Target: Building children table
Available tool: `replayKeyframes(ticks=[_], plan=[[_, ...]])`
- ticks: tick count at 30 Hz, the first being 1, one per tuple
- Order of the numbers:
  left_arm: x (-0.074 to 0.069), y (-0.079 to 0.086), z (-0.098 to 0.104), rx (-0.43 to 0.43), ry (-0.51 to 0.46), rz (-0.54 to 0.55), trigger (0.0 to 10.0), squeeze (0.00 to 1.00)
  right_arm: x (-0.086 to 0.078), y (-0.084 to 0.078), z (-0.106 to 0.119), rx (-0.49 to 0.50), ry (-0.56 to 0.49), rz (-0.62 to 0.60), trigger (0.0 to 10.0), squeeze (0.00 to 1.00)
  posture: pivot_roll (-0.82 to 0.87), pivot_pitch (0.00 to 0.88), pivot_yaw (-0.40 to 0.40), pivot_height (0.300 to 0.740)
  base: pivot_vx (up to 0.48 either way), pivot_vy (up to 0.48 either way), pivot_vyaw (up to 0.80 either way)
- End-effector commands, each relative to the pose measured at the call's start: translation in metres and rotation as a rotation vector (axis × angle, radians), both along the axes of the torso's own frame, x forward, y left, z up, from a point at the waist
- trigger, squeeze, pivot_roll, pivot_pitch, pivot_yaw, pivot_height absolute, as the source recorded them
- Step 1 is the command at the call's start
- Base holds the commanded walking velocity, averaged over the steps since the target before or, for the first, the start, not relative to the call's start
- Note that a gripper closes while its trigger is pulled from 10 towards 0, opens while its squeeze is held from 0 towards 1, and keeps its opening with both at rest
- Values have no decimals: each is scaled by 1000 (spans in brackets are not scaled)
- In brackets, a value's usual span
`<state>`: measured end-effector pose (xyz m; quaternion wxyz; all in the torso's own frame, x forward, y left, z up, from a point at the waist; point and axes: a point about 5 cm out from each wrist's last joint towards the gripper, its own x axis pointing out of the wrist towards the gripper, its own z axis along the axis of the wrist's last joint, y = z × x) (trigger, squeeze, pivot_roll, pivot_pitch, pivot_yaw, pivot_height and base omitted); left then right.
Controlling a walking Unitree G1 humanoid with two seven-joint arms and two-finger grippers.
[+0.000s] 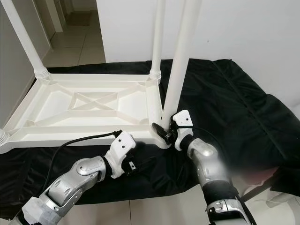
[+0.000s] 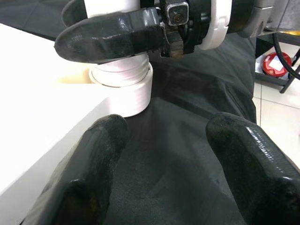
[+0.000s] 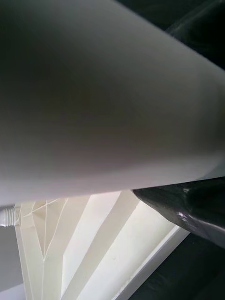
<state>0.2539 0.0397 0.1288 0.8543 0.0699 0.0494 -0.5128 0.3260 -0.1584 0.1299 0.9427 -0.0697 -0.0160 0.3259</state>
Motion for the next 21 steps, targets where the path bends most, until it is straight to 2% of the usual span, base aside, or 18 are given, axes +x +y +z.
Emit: replayKeyframes(ticks=[1, 3, 4, 9, 12, 14, 17, 19, 20, 21], plan=[[-4, 1, 1, 7, 5, -87, 10000, 0, -2, 1, -9, -6, 49, 24, 9569, 0, -25, 3, -12, 740, 0, 0, 0], [-4, 1, 1, 7, 5, -86, 10000, 0, -1, 1, -9, 0, 50, 20, 9569, 0, -25, 3, -12, 740, 0, 0, 0], [-4, 1, 1, 5, 5, -83, 10000, 0, -1, 2, -9, 11, 50, 12, 10000, 0, -20, 4, -19, 740, 0, 0, 0], [-2, 1, 1, 2, -2, -71, 10000, 0, 1, 10, -4, 70, 23, -91, 10000, 0, -26, 1, -23, 740, 0, 0, 0], [-2, 0, 1, 2, -3, -70, 10000, 0, 1, 11, -4, 72, 21, -97, 10000, 0, -26, 1, -23, 740, 0, 0, 0], [0, -1, 3, -8, -11, -64, 10000, 0, 2, 13, -4, 93, 26, -216, 10000, 0, -28, 0, -28, 740, 0, 0, 0], [0, -1, 4, -10, -14, -63, 10000, 0, 2, 12, -4, 108, 30, -265, 10000, 0, -28, 0, -28, 740, 0, 0, 0], [1, 0, 3, -12, -15, -56, 10000, 0, -4, 13, -3, 162, 53, -395, 10000, 0, -34, 0, -30, 740, 0, 0, 0], [1, 0, 3, -12, -15, -56, 10000, 0, -4, 13, -3, 162, 53, -395, 10000, 0, -34, 0, -30, 740, 0, 0, 0], [1, 0, 2, -11, -13, -55, 10000, 0, -11, 18, -5, 174, 64, -485, 10000, 0, -40, 0, -30, 740, 0, 0, 0]])
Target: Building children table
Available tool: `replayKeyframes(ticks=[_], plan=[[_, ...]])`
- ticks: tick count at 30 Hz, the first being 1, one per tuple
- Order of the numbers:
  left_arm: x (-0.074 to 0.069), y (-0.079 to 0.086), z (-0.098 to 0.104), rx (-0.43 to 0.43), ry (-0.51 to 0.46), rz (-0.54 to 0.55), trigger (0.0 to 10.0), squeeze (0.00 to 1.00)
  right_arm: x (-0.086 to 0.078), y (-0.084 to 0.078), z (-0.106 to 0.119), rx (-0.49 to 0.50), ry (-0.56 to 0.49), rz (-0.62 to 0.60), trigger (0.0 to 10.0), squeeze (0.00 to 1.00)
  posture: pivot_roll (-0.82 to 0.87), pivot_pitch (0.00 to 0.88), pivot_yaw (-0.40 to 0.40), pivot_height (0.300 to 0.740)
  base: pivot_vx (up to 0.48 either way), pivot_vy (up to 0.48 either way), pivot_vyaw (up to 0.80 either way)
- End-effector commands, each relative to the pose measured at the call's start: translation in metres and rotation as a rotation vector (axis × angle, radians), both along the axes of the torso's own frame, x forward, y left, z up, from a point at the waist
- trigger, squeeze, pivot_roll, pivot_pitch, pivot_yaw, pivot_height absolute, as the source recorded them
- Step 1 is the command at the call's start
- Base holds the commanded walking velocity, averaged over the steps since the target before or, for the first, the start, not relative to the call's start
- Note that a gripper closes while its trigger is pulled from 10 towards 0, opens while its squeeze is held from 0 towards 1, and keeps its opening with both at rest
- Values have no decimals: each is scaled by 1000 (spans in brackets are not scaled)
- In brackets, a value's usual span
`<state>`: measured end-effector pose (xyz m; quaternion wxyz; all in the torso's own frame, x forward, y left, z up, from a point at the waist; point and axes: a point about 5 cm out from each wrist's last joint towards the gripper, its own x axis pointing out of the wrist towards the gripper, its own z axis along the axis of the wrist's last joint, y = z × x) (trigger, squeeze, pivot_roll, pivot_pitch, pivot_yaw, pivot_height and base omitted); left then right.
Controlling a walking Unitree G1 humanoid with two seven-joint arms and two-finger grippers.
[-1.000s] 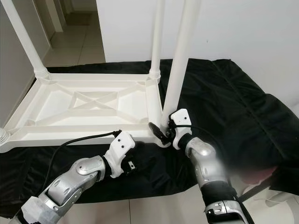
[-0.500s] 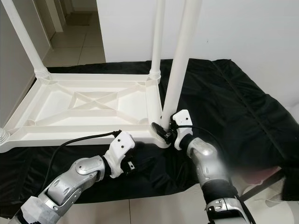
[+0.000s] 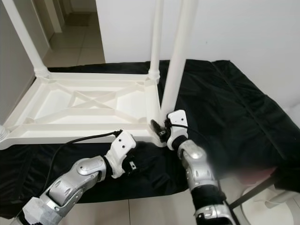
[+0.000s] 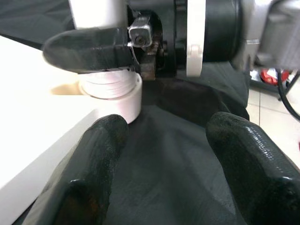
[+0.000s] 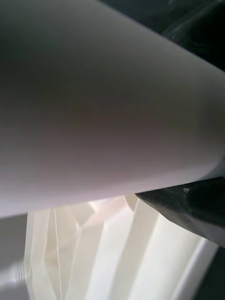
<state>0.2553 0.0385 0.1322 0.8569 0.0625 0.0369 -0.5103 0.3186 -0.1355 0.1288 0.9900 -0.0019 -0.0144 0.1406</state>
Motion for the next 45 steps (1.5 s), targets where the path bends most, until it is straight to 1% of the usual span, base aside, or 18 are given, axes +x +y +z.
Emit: replayKeyframes(ticks=[1, 4, 5, 7, 9, 10, 12, 14, 22, 23, 24, 33, 34, 35, 37, 42, 43, 45], plan=[[-1, 1, -1, 15, 0, -61, 10000, 0, -5, -4, -4, 40, 43, -117, 10000, 0, -40, 0, -30, 740, 0, 0, 0], [-1, -1, -1, 12, 0, -64, 10000, 0, -8, -1, -7, 47, 51, -162, 10000, 0, -40, 0, -30, 740, 0, 0, 0], [-1, -3, 0, 6, 0, -69, 10000, 0, -13, 3, -9, 35, 60, -274, 10000, 0, -46, 0, -28, 740, 0, 0, 0], [-1, -4, 0, 3, 0, -72, 10000, 0, -17, 5, -11, 33, 69, -353, 10000, 0, -48, 0, -30, 740, 0, 0, 0], [-1, -4, 0, 2, 1, -72, 10000, 0, -19, 7, -12, 38, 80, -401, 10000, 0, -48, 0, -30, 740, 0, 0, 0], [-1, -4, 0, 2, 1, -72, 10000, 0, -19, 7, -12, 38, 80, -401, 10000, 0, -48, 0, -30, 740, 0, 0, 0], [0, -4, 0, 2, 1, -69, 10000, 0, -19, 16, -9, 53, 77, -389, 10000, 0, -48, 0, -31, 740, 0, 0, 0], [0, -3, 0, 1, 1, -68, 10000, 0, -19, 19, -7, 60, 76, -381, 10000, 0, -48, 0, -31, 740, 0, 0, 0], [1, -4, -1, 3, -1, -71, 10000, 0, -22, 17, -6, 35, 96, -424, 10000, 0, -55, 1, -26, 740, 0, 0, 0], [1, -4, -1, 3, -1, -70, 10000, 0, -21, 16, -5, 37, 86, -428, 10000, 545, -54, 0, -26, 740, 0, 0, 0], [0, -4, -1, 3, -1, -70, 10000, 0, -20, 15, -3, 45, 72, -416, 10000, 1000, -53, 0, -27, 740, 0, 0, 0], [0, -3, -1, 7, -4, -70, 10000, 0, -19, 9, 6, 77, 28, -360, 10000, 1000, -52, 0, -28, 740, 0, 0, 0], [1, -3, -1, 7, -5, -71, 10000, 0, -19, 8, 6, 76, 29, -344, 10000, 757, -52, 0, -28, 740, 0, 0, 0], [1, -3, -1, 8, -5, -71, 10000, 0, -18, 7, 6, 74, 26, -317, 10000, 0, -51, 0, -29, 740, 0, 0, 0], [1, -3, -2, 9, -6, -72, 10000, 0, -18, 6, 6, 72, 23, -292, 10000, 0, -51, 0, -29, 740, 0, 0, 0], [1, -3, -2, 16, -9, -79, 10000, 0, -11, -2, 5, 47, 5, -131, 10000, 0, -52, 0, -24, 740, 0, 0, 0], [1, -3, -2, 18, -13, -81, 10000, 0, -7, -4, 6, 35, -1, -65, 10000, 0, -52, 0, -21, 740, 0, 0, 0], [2, -3, -2, 19, -14, -82, 10000, 0, -6, -5, 7, 34, -3, -50, 10000, 0, -52, 0, -21, 740, 0, 0, 0]])
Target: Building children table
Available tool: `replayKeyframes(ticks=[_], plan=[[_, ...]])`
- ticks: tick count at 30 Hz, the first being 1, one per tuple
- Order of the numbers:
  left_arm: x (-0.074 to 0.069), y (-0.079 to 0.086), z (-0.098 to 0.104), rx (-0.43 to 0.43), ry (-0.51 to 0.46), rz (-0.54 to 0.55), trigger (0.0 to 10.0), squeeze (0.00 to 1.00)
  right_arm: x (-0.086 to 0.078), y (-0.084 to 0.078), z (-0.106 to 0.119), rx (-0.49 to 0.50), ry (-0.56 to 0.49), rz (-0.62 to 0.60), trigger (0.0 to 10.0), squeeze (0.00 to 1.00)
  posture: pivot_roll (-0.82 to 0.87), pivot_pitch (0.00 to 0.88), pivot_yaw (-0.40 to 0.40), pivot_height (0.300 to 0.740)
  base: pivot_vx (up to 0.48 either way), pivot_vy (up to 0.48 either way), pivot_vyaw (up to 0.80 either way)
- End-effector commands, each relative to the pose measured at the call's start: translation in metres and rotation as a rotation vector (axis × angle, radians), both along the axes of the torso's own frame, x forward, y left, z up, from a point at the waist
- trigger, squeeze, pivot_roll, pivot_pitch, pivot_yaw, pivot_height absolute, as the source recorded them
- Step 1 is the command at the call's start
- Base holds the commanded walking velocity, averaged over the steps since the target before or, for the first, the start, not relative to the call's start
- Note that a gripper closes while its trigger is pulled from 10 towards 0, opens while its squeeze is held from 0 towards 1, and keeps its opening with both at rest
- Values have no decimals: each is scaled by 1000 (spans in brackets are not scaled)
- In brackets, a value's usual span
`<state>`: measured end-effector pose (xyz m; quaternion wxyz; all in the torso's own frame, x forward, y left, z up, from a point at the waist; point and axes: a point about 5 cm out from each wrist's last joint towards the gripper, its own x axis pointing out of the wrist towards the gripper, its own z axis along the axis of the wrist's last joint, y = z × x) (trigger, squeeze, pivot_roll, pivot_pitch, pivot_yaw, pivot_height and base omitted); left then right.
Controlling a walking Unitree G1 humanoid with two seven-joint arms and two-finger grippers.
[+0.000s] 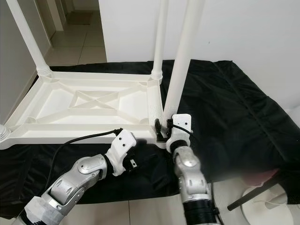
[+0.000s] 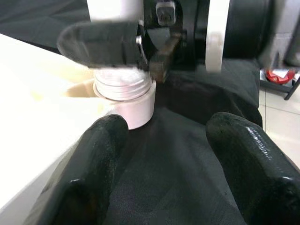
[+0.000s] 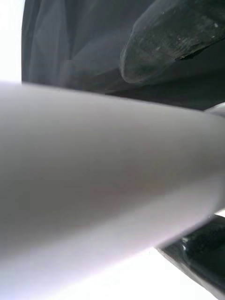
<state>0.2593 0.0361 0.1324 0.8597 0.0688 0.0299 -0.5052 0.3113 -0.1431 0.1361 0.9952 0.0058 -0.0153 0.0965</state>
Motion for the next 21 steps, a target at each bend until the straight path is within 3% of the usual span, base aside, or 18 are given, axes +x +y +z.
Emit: replayKeyframes(ticks=[1, 13, 17, 18, 19, 20, 21], plan=[[-2, -1, -1, 16, 4, -92, 10000, 0, 3, 2, 1, 5, -13, 69, 10000, 0, -52, 0, -19, 740, 0, 0, 0], [0, -3, 0, 20, -7, -97, 10000, 0, 20, 1, 3, -126, -29, 354, 10000, 0, -47, 0, -19, 740, 0, 0, 0], [1, -3, 0, 18, -10, -95, 10000, 0, 23, 1, 2, -136, -21, 388, 9843, 0, -45, 0, -22, 740, 0, 0, 0], [1, -3, 0, 18, -11, -93, 10000, 0, 24, 1, 1, -145, -16, 410, 3725, 0, -43, 0, -25, 740, 0, 0, 0], [1, -3, 0, 18, -11, -93, 10000, 0, 24, 1, 1, -145, -16, 410, 3725, 0, -43, 0, -25, 740, 0, 0, 0], [1, -3, 0, 18, -11, -91, 10000, 0, 24, 1, 0, -152, -13, 425, 0, 0, -43, 0, -25, 740, 0, 0, 0], [1, -3, 0, 18, -12, -90, 10000, 0, 25, 0, -1, -166, -11, 440, 0, 0, -39, 0, -30, 740, 0, 0, 0]])
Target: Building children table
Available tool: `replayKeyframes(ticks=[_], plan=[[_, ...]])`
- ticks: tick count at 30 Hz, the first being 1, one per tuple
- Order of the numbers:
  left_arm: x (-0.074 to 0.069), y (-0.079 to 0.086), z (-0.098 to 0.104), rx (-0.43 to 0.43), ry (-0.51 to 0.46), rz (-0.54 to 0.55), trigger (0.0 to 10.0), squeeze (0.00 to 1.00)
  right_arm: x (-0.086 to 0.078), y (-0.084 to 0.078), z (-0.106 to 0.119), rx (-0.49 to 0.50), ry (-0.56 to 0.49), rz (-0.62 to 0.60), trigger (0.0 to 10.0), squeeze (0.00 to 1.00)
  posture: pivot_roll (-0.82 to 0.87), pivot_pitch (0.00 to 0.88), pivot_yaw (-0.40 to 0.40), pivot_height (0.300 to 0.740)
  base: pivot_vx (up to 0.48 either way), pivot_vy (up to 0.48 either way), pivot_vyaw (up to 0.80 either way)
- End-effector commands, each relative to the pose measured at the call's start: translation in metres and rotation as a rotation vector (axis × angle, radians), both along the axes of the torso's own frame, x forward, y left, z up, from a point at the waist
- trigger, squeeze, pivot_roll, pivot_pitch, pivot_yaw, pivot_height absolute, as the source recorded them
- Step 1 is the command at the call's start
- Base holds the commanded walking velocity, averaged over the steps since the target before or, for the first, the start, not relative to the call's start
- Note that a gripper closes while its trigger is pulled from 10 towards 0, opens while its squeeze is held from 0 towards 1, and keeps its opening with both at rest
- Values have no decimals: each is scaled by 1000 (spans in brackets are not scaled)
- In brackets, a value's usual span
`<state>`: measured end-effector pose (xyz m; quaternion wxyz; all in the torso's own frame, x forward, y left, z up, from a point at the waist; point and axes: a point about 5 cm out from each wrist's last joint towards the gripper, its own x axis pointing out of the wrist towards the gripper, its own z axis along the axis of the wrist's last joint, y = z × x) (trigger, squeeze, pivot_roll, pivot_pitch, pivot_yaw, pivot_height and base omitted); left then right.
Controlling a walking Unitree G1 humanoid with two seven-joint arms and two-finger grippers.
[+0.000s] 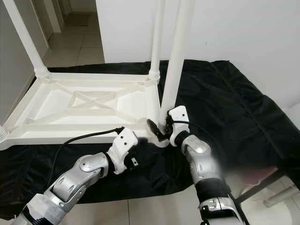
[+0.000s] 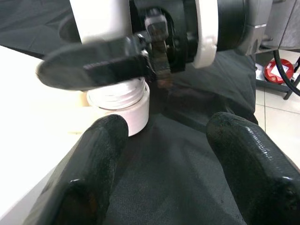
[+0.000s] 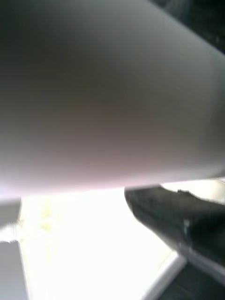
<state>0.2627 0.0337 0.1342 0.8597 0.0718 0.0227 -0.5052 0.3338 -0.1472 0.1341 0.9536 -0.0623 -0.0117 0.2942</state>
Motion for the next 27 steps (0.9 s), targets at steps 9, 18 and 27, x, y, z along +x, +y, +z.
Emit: replayKeyframes(ticks=[9, 18, 27], plan=[[-2, 0, -2, 17, 3, -78, 10000, 0, 2, -3, -6, -49, 14, 89, 0, 0, -35, 0, -34, 740, 0, 0, 0], [-1, 2, -1, 21, 0, -79, 10000, 0, 2, -4, -6, -13, 11, 47, 10000, 0, -38, 0, -24, 740, 0, 0, 0], [-1, 2, -1, 24, 2, -87, 10000, 0, 3, -6, 2, 64, -27, -161, 10000, 0, -47, 0, -11, 740, 0, 0, 0]])
